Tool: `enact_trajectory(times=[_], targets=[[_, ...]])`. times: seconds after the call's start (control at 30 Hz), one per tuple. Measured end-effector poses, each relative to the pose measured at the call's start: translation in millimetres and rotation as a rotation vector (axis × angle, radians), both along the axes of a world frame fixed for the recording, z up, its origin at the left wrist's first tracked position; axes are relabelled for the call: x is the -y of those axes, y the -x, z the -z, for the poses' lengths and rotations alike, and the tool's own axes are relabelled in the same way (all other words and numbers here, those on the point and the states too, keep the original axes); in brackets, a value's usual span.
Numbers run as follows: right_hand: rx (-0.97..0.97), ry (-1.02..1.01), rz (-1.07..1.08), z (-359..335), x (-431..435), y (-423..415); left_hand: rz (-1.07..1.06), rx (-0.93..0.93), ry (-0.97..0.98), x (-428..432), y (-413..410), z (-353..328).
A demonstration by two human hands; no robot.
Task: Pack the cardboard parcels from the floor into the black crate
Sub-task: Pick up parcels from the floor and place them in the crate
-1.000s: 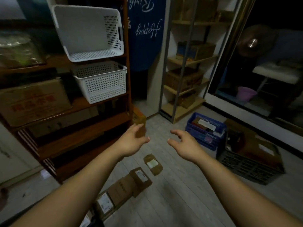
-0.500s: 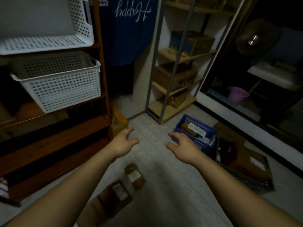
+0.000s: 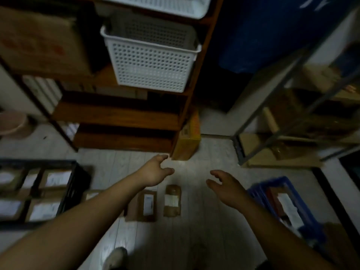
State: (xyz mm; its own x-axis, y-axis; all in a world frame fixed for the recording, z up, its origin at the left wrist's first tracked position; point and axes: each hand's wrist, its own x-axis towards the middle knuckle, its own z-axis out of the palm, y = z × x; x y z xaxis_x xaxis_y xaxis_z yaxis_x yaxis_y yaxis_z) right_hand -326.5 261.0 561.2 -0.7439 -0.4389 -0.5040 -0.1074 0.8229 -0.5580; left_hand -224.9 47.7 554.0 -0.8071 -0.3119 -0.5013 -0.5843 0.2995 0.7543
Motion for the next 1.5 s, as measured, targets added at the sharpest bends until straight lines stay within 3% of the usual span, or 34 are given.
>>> enact_trajectory(times=[0.3,0.47,0.67,0.83,1.1,1.2,1.3,1.5], targets=[[0.209,-0.108,-0.132,138.0,-51.2,80.1,-0.108,0.304,0.066,-56.5,24.1,120.9],[0.281,-0.086,-0.087,271.0,-44.3,92.8,-0.195,0.366,-0.067,-69.9,48.2,260.8],[0.293,-0.063,-0.084,467.2,-17.3,92.8,-0.235,0.361,-0.043,-71.8,74.5,465.0],[0.325,-0.047,-0.046,621.1,0.4,89.0,-0.263,0.345,-0.153,-68.6,70.2,609.6],[0.498,0.164,0.054,769.7,14.1,86.9,-0.327,0.292,-0.405,-83.8,86.1,691.6],[0.43,0.181,0.046,796.6,15.5,92.4,-0.338,0.283,-0.331,-81.4,87.0,685.4],[0.346,0.251,0.07,730.3,27.8,90.7,-0.368,0.212,-0.309,-66.0,88.8,660.6],[0.411,0.537,0.174,648.7,60.8,93.0,-0.425,-0.059,-0.385,-18.7,98.2,603.1]])
